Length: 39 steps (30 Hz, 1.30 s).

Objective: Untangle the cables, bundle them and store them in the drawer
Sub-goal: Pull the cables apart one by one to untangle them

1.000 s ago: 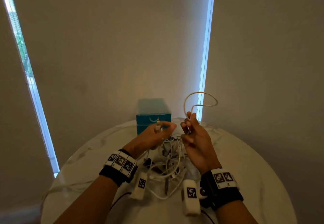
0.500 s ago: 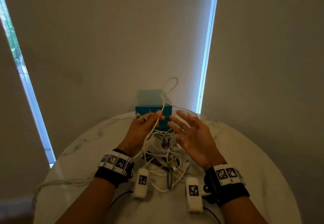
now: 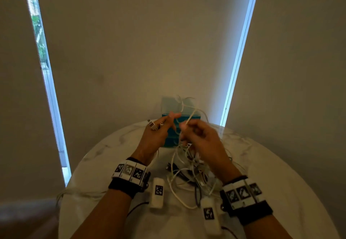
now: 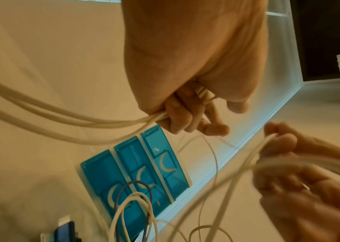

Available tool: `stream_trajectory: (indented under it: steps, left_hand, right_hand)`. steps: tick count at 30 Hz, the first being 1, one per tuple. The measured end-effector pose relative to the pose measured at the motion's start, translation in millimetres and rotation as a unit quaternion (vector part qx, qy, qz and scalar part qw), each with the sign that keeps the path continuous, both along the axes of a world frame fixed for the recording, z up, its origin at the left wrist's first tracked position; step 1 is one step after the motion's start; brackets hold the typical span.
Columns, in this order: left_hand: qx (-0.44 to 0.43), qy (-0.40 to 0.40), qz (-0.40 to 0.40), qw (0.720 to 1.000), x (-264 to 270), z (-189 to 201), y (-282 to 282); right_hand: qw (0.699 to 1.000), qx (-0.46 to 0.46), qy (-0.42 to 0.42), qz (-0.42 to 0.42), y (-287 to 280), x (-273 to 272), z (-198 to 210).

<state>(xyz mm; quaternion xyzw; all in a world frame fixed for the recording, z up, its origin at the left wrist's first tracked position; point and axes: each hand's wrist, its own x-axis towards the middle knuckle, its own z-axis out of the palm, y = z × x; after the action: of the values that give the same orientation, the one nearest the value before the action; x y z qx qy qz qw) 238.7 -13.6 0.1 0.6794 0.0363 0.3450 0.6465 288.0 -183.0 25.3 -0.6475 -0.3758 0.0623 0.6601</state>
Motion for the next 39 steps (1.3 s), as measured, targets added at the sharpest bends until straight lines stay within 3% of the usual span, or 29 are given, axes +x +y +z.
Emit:
stream_trajectory:
  steps: [4, 8, 13, 16, 22, 25, 27, 29, 31, 32, 34, 36, 37, 38, 39]
  left_hand:
    - [0.044, 0.047, -0.056, 0.996, -2.2, 0.6, -4.1]
    - [0.103, 0.043, -0.083, 0.99, -8.1, 1.7, -10.9]
    - [0.02, -0.013, -0.107, 0.994, -6.2, 4.3, -15.0]
    - [0.043, -0.01, -0.103, 0.994, -5.8, 4.8, -19.6]
    - [0.087, -0.019, -0.028, 0.996, -4.9, -1.7, -6.7]
    - [0.029, -0.015, -0.035, 0.999, -5.1, -2.3, -1.0]
    - [0.004, 0.013, -0.056, 0.998, -3.9, -1.4, 2.5]
    - [0.001, 0.049, -0.072, 0.996, 0.3, -3.2, 5.7]
    - [-0.019, 0.076, -0.085, 0.993, 2.3, -3.1, 5.7]
    - [-0.027, 0.081, -0.089, 0.992, 2.7, -3.0, 5.3]
    - [-0.033, 0.081, -0.1, 0.991, 1.6, -0.9, 4.5]
    - [-0.039, 0.077, -0.099, 0.991, -0.1, -0.5, 7.2]
    - [-0.042, 0.072, -0.095, 0.992, -0.9, -1.3, 9.4]
    - [-0.046, 0.068, -0.089, 0.993, -1.8, -1.7, 11.8]
    - [-0.053, 0.065, -0.084, 0.993, -2.7, -1.6, 14.1]
  right_hand:
    - [0.997, 0.075, 0.033, 0.005, 0.3, 27.4, 65.5]
    - [0.988, 0.131, 0.077, 0.011, 4.6, 40.6, 122.0]
    - [0.979, 0.148, 0.138, 0.032, 13.9, 41.8, 123.8]
    - [0.976, 0.14, 0.161, 0.047, 20.9, 39.7, 116.2]
    - [0.988, 0.058, 0.138, 0.027, 23.6, 37.5, 106.5]
    - [0.988, -0.113, 0.063, -0.081, 9.2, 38.7, 97.9]
    - [0.956, -0.194, -0.103, -0.197, 3.3, 38.1, 93.4]
    - [0.91, -0.194, -0.285, -0.232, 2.6, 33.2, 94.5]
    - [0.857, -0.247, -0.423, -0.159, 7.6, 28.9, 97.1]
    - [0.814, -0.308, -0.479, -0.118, 12.1, 31.0, 95.4]
    - [0.727, -0.402, -0.551, -0.082, 19.3, 41.5, 86.6]
    - [0.662, -0.437, -0.604, -0.078, 21.9, 51.8, 76.3]
    - [0.649, -0.449, -0.61, -0.075, 21.0, 57.6, 72.5]
    - [0.657, -0.45, -0.601, -0.074, 17.8, 62.3, 69.4]
    - [0.684, -0.442, -0.576, -0.075, 14.2, 66.5, 66.8]
